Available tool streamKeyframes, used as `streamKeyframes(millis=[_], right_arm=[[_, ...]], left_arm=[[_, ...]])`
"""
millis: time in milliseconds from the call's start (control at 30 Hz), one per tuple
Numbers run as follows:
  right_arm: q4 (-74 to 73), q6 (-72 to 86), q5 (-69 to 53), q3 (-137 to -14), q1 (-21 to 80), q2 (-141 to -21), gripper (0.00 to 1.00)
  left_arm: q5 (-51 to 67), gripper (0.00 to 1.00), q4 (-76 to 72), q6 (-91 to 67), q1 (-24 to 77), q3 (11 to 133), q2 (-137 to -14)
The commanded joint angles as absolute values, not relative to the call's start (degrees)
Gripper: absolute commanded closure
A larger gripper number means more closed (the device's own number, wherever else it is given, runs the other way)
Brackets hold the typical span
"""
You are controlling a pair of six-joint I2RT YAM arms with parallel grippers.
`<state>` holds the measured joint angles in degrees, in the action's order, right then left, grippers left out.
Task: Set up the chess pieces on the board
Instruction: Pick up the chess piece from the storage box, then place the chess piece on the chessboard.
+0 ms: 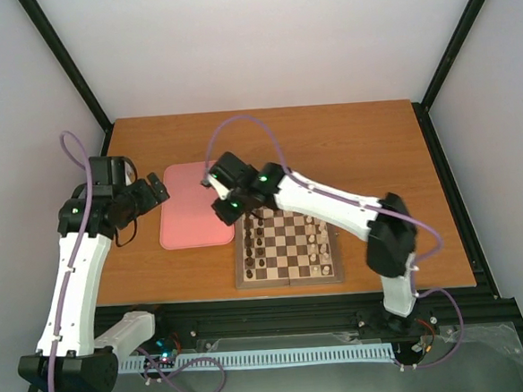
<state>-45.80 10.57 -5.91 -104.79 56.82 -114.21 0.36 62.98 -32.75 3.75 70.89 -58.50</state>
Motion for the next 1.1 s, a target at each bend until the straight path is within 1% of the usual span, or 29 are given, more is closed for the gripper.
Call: streamKeyframes(millis=[0, 167, 367, 633, 1067], right_arm=[[-43.51, 12.45, -2.87, -88.28, 57.19, -102.69, 0.96], [-41.29, 14.01, -2.57, -72.5, 58.01, -90.94, 0.96], [-38.57, 16.91, -2.27, -64.29, 61.19, -84.44, 0.96], [-35.19, 18.34, -2.73, -61.33, 65.94, -85.31, 0.96], [-29.01, 18.9, -2.89, -58.39, 67.33, -90.07, 0.95]], left_arm=[[-0.83, 0.0, 61.7, -31.67, 3.43, 72.27, -59.65], [-2.24, 0.0, 60.66, -31.45, 3.5, 70.66, -61.11], [-1.91, 0.0, 58.27, -31.55, 3.45, 67.72, -62.18], [-3.07, 0.0, 57.43, -30.73, 3.44, 65.37, -62.58], [-3.53, 0.0, 58.01, -29.84, 3.43, 63.33, -60.67]])
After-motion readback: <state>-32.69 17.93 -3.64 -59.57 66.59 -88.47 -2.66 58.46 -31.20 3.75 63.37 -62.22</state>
